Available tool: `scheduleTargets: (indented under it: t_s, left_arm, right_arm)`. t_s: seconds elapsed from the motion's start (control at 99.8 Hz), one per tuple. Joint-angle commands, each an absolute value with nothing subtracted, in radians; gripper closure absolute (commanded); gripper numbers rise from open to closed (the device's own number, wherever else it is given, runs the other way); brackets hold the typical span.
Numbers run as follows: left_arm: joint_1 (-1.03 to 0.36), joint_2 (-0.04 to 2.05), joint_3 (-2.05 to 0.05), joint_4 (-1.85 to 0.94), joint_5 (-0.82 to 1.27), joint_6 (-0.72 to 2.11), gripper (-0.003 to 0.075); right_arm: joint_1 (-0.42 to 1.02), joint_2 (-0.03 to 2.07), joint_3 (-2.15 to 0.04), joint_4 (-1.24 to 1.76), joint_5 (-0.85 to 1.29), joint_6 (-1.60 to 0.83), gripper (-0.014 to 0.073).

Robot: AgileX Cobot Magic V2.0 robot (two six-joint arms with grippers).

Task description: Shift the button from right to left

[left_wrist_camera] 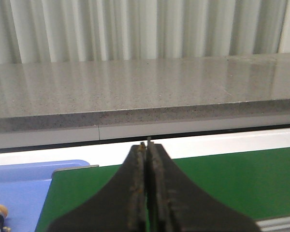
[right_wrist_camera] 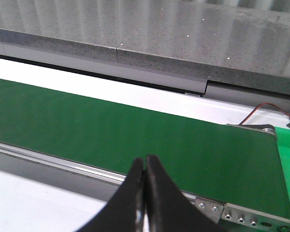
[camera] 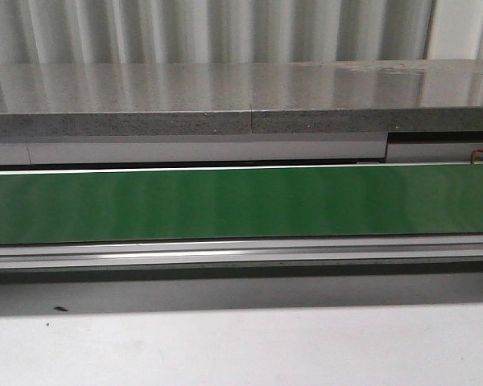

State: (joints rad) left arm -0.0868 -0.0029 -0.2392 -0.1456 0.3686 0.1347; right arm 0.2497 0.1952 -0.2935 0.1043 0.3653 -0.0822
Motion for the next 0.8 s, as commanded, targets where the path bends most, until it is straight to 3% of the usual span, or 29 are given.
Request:
scheduleTargets:
  t_s: [0.0,0.18,0.591,0.792]
  left_arm:
    - [-0.090,-0.030,-0.234,-0.151,0.282,0.136,0.0741]
    - [-0.090,-0.030,-0.200,-0.149,0.273,0.136,0.0741]
    - [-0.087,-0.035,0.042,0.015,0.046,0.024,0.0741]
    - [-0.087,-0.035,0.042,0.015,0.093,0.024,0.0741]
  right_arm:
    - [0.252,0.204,-0.320,0.103,0.292,-0.091,0.0662]
    - [0.252,0.205,-0.320,0.103,0.294,-0.091,0.0662]
    - [0.252,0.205,-0.320,0.103,0.294,-0.091,0.0662]
    - [0.252,0.205,-0.320,0.103,0.295,-0.091,0.0662]
